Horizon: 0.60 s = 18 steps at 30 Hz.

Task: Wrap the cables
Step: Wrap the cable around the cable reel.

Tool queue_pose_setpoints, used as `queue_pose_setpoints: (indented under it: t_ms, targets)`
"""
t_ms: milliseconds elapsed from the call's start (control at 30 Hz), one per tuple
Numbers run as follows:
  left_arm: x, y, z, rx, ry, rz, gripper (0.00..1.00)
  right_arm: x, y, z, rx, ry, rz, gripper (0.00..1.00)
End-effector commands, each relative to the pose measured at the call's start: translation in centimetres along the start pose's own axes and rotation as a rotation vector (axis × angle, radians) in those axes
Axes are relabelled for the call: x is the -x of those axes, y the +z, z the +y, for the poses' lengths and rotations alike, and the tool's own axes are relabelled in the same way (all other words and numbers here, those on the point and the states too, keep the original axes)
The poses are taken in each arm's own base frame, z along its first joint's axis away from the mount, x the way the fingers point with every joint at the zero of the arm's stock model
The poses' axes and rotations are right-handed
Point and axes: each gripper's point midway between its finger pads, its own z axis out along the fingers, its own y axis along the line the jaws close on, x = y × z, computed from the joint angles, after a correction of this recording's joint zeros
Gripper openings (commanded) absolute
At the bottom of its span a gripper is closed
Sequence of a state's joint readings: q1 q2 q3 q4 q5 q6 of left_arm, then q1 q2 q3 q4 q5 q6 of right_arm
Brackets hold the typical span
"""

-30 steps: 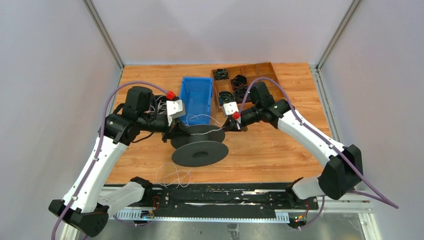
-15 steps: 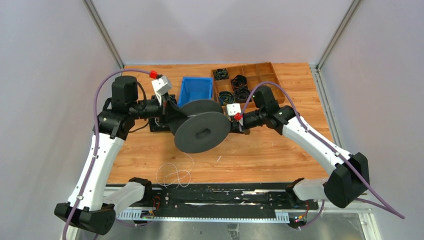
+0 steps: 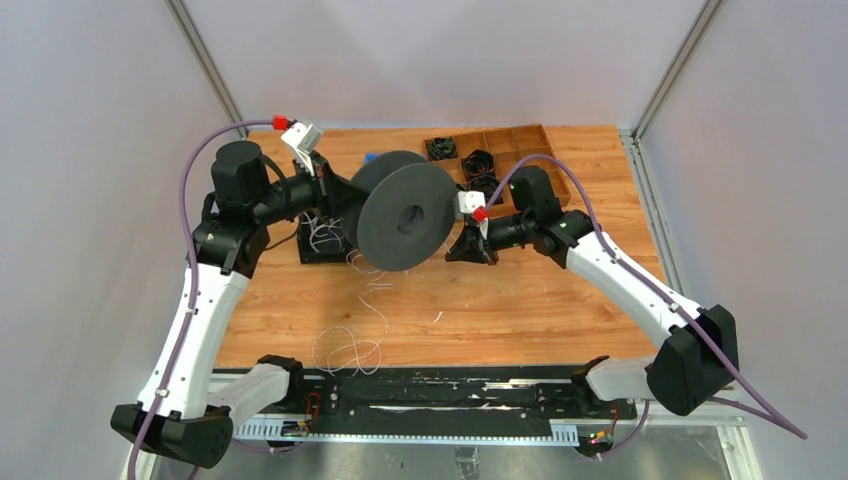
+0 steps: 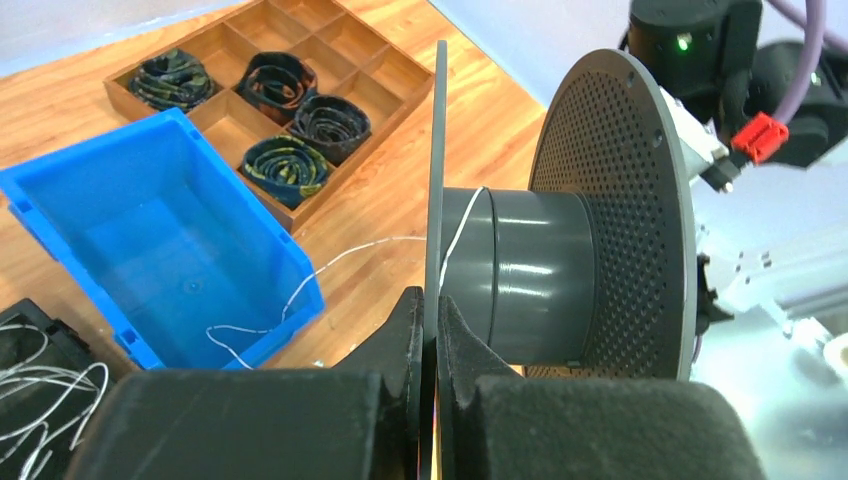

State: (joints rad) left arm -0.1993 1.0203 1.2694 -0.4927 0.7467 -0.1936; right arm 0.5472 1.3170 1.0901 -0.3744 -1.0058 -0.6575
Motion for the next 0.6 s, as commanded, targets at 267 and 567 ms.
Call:
queue_pose_setpoints:
  t_ms: [267, 567]
  targets:
    - [6.9, 1.3, 3.8, 0.189, -0.198, -0.263, 0.00, 0.7, 0.7, 0.3, 0.040, 0.212, -0.063, 0.02]
    - [9.3, 2.0, 4.9, 0.226, -0.334, -0.320, 0.00, 1.4, 1.3, -0.5, 0.043, 0.303, -0.104, 0.03]
